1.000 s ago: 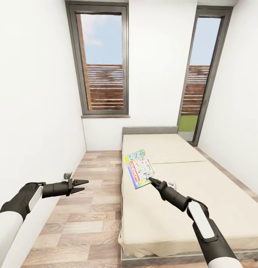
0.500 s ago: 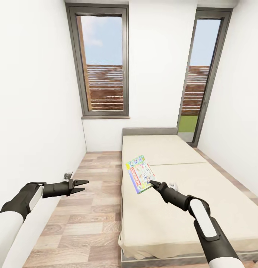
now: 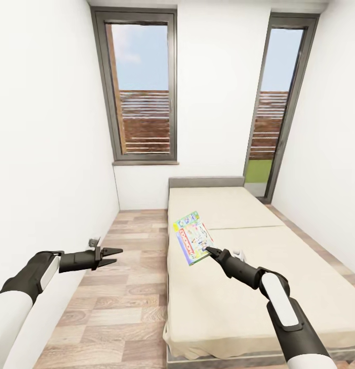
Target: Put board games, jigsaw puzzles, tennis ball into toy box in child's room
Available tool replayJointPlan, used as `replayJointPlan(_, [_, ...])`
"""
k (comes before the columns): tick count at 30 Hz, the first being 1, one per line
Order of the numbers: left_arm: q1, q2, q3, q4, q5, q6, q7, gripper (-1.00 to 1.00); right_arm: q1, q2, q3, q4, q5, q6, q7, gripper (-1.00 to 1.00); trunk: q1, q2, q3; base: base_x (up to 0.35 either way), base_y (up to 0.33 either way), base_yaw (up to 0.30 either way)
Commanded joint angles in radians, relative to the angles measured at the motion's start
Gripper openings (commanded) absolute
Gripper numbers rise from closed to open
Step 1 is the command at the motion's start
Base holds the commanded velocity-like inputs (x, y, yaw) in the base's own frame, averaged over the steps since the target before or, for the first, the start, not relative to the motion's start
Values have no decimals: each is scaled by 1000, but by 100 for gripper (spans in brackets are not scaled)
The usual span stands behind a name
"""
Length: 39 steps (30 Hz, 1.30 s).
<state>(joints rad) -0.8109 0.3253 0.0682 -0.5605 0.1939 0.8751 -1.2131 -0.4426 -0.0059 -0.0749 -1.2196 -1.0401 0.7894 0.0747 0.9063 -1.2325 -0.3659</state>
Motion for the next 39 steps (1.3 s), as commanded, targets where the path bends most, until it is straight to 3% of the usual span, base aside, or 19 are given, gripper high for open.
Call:
replayJointPlan(1, [-1, 0, 0, 0, 3, 7, 7, 100, -1, 0, -2, 0, 7, 5, 7, -100, -4, 7, 2, 0, 0, 20])
replayJointPlan(17, [-1, -1, 1, -1, 4, 5, 36, 100, -1, -3, -5, 10, 4, 6, 9, -100, -65, 119, 52, 0, 0, 229])
replayJointPlan(26, [-1, -15, -1, -1, 3, -1, 49, 100, -1, -2, -5, 11, 3, 5, 10, -100, -65, 119, 52, 0, -13, 76])
replayJointPlan(39, [-1, -28, 0, -1, 4, -1, 93, 100, -1, -1, -2, 10, 2, 5, 10, -100, -65, 119, 53, 0, -272, 68])
